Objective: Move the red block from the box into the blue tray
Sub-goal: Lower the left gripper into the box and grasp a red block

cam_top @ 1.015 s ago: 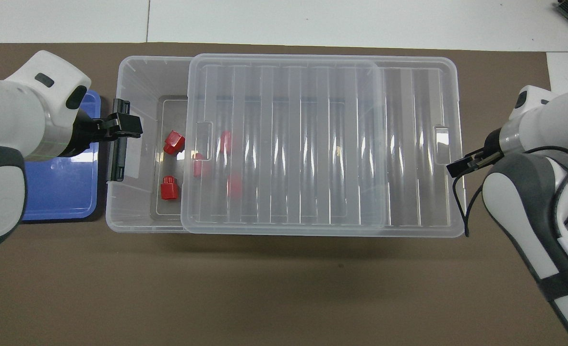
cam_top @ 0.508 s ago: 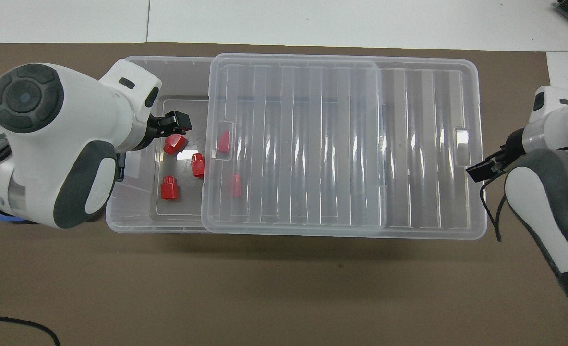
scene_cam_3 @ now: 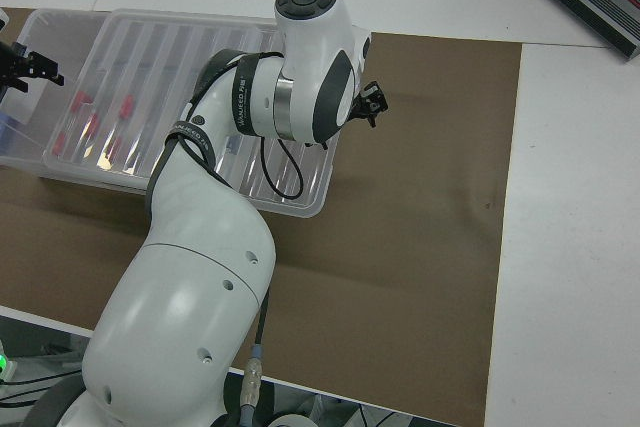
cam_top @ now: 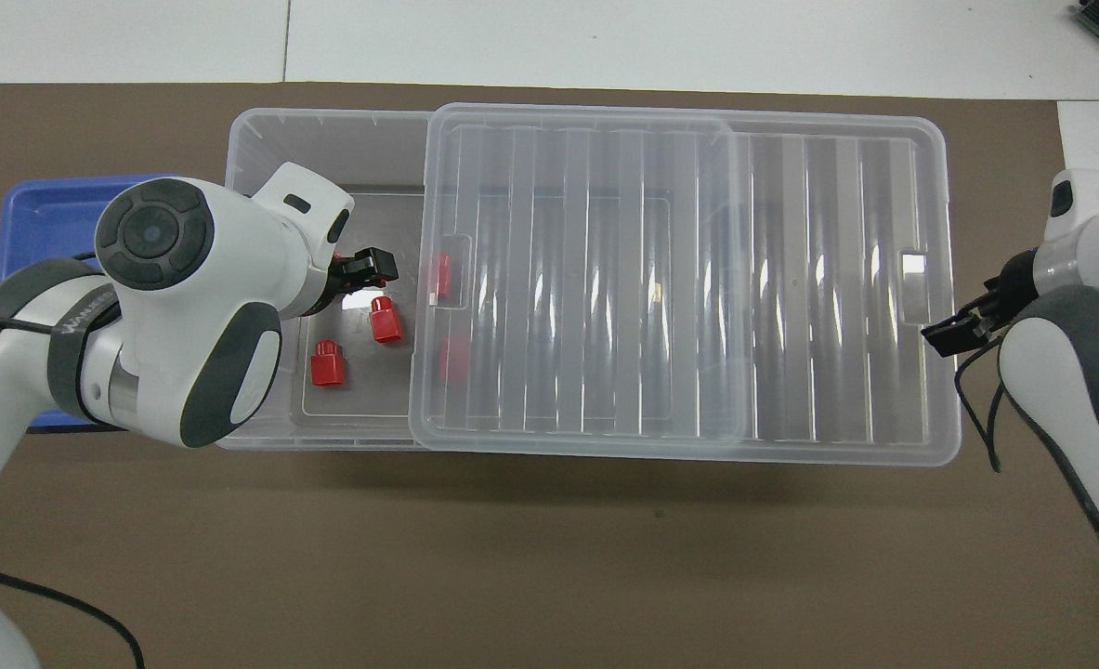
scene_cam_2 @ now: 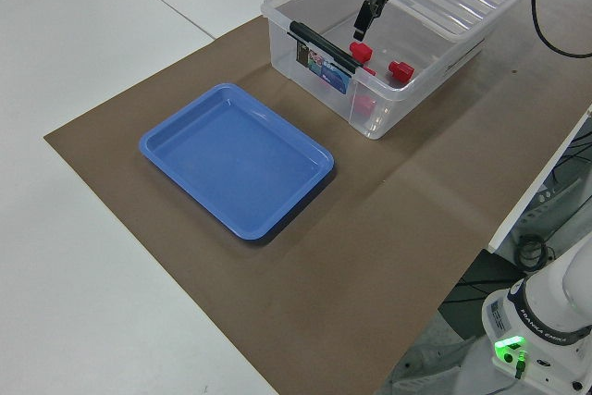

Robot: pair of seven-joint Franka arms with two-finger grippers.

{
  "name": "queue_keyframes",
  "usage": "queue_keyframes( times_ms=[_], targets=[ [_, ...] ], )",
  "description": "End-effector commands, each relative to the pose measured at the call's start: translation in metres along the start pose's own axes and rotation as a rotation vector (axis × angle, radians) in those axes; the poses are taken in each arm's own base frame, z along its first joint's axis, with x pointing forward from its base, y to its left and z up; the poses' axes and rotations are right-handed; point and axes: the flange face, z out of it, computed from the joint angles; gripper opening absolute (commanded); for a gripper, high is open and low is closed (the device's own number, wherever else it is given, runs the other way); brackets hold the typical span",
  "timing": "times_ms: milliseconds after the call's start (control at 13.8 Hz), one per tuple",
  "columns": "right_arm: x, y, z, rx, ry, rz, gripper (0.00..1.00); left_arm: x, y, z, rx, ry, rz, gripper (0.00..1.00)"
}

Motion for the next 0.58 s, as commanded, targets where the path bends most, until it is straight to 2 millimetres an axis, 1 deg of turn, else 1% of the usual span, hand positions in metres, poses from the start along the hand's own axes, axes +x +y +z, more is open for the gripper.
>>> queue_keyframes(
  times_ms=[0,145,363,508],
  targets=[
    [-0.008,0.003,0.001,-0.007,-0.008,-0.030,1.00,-0.011,0.001,0.006,0.006,0.027,-0.004,1.00],
    [-0.010,0.006,0.001,-0.008,-0.007,-0.031,1.00,-0.014,0.002,0.015,0.002,0.028,0.000,1.00],
    [-0.010,0.006,0.001,-0.009,-0.008,-0.035,1.00,-0.017,0.007,0.041,-0.002,0.022,-0.003,1.00],
    [-0.012,0.008,0.001,-0.009,-0.008,-0.030,1.00,-0.018,0.011,0.052,-0.001,0.014,-0.007,0.99]
  ],
)
